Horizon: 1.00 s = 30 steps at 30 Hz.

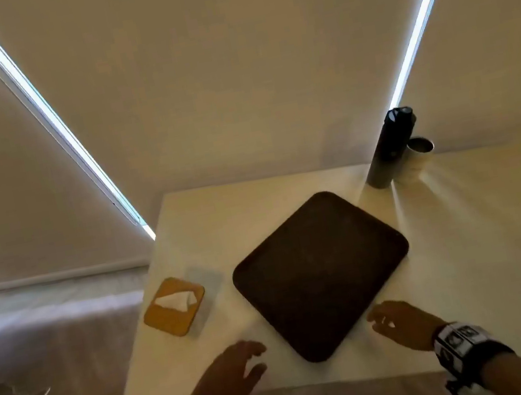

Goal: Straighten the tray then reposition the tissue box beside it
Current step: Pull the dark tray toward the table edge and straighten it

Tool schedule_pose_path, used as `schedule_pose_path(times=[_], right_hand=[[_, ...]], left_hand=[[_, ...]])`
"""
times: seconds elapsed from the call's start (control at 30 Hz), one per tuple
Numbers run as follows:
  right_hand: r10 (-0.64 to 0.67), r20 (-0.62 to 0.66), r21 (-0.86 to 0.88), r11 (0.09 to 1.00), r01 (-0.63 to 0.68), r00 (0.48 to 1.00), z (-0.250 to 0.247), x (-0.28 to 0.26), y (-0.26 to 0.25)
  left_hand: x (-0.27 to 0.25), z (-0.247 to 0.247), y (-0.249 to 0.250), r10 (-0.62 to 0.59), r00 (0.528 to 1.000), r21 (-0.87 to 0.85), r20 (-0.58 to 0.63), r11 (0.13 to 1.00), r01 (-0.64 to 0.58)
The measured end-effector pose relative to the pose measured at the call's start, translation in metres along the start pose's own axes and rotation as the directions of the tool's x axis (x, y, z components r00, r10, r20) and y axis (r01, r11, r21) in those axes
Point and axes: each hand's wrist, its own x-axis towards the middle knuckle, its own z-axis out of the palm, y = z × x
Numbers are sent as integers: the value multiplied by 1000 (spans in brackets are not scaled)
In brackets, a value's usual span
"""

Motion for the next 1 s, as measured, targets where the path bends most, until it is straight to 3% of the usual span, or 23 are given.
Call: schedule_pose_path(times=[0.2, 0.37, 0.5, 0.77, 1.0], right_hand=[[-17, -90, -94, 996, 9, 996, -11, 30, 25], [-35, -153, -228, 974, -1, 988, -25, 48, 46], [-136, -144, -340, 937, 80, 980, -30, 63, 58], [-338, -137, -411, 875, 257, 931, -30, 75, 72], [-445, -124, -391, 844, 368, 887, -18, 87, 48]], left_hand=[[62, 24, 43, 126, 989, 93, 83, 987, -133], [104, 45, 87, 155, 977, 141, 147, 974, -176], [123, 68, 104, 146, 972, 85, 186, 983, -164], [132, 80, 106, 90, 976, -5, 200, 996, -91], [123, 52, 64, 37, 985, 30, 170, 999, -43]])
